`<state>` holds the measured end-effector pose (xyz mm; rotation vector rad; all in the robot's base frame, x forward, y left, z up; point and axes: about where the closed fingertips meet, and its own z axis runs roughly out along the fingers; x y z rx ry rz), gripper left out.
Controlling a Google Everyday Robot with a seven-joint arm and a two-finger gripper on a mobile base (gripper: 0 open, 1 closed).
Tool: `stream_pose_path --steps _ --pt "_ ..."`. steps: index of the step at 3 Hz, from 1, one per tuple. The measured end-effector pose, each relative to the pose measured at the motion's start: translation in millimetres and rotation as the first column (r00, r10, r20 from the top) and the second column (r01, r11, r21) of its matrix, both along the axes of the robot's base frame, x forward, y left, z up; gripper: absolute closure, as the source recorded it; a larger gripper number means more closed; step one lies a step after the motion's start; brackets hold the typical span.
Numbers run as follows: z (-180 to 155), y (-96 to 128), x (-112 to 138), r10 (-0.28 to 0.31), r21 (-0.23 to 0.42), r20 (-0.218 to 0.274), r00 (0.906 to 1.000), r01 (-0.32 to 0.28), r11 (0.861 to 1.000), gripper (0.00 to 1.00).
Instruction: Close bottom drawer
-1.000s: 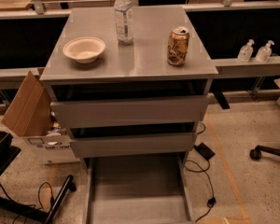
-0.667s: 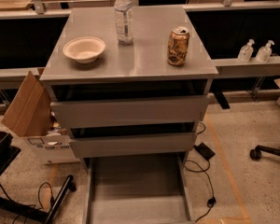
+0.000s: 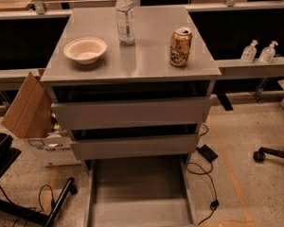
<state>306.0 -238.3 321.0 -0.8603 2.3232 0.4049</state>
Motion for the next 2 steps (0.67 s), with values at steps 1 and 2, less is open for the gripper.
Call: stream_pose_path --steps 1,2 --pt "-58.0 20.7 -10.9 0.148 -0.048 -0.002 0.9890 -0.148 0.988 0.26" --pt "-106.9 35.3 -12.6 0.273 -0.133 0.002 0.9620 -0.270 0.953 0.49"
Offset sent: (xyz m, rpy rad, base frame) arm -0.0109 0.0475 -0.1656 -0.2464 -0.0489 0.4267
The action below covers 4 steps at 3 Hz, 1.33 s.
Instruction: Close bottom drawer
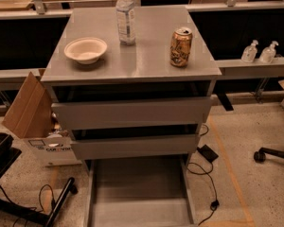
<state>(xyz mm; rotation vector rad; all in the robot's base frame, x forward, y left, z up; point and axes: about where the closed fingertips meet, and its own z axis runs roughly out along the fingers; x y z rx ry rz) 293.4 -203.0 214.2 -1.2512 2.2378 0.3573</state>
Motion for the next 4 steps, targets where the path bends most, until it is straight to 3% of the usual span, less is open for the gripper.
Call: stream_pose_path --steps 1,2,3,4 --pt "-36.0 11.5 -1.0 0.127 -0.102 0.030 0.9915 -0.123 0.987 0.72" --pt "-63.9 15.1 6.8 0.188 -0.193 0.051 0.9808 -0.175 0.965 0.96" --pt "-75.5 13.9 7.8 0.186 -0.245 0.082 0.9792 -0.161 0.956 1.00" --pt "-75.5 13.9 7.8 0.186 -0.245 0.082 0.9792 -0.161 0.956 1.00"
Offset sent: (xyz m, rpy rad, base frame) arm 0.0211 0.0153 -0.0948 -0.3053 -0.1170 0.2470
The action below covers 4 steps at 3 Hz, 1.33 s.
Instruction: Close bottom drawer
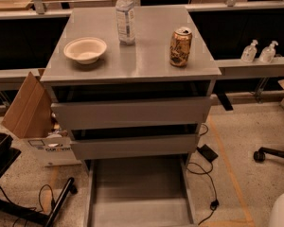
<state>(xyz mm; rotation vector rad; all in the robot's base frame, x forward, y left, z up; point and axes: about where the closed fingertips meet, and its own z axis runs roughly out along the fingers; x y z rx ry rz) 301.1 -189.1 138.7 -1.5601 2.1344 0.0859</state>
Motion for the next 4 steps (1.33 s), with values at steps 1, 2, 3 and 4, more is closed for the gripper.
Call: stream_pose_path --steps 1,2,3,4 --pt "-5.8 7.8 5.0 0.008 0.031 0.005 1.0000 -0.008 0.999 1.00" --pt "-12.0 35.6 38.7 0.064 0.091 0.057 0.9963 -0.069 0.993 1.00" --pt "-4.7 50.1 83.7 0.099 0.115 0.127 0.9869 -0.114 0.987 1.00" --pt "-2.7 52.5 90.7 0.104 0.117 0.136 0.9853 -0.121 0.986 1.00"
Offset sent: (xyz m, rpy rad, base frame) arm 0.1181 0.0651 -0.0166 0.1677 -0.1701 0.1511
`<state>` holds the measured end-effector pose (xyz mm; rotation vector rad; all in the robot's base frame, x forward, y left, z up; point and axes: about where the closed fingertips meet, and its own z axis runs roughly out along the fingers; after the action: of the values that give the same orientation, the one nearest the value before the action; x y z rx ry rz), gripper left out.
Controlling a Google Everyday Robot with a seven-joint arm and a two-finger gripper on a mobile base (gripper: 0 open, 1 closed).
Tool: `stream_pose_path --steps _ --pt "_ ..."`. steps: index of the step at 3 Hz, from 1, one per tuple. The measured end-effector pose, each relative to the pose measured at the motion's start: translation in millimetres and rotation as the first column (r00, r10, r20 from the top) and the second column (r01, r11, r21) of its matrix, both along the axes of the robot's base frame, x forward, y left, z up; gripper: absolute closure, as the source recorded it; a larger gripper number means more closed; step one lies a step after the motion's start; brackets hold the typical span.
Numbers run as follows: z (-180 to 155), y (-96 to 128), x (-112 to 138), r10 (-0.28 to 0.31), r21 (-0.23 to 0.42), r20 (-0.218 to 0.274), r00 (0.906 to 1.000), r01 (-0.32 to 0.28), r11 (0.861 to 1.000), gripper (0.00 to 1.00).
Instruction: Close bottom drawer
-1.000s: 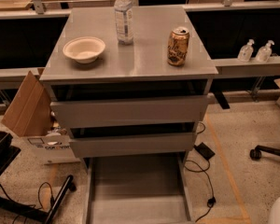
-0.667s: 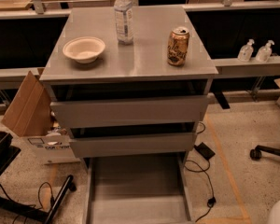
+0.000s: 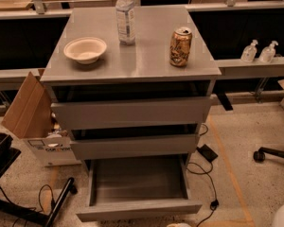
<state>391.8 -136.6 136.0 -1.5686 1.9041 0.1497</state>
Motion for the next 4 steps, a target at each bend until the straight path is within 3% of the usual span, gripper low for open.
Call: stream_pose_path --steps 1,2,3,4 --pt "21.6 28.6 79.6 0.057 0.028 0.092 0.9942 -0.060 0.998 1.00" --pt "27.1 46.9 99.1 0.084 0.050 0.111 0.9903 -0.090 0.995 1.00" --pt "34.4 58.7 138.3 0.105 0.064 0.136 0.9851 -0.115 0.991 1.00" --pt "42.4 39.2 178.1 0.079 0.051 0.163 0.9835 -0.089 0.995 1.00"
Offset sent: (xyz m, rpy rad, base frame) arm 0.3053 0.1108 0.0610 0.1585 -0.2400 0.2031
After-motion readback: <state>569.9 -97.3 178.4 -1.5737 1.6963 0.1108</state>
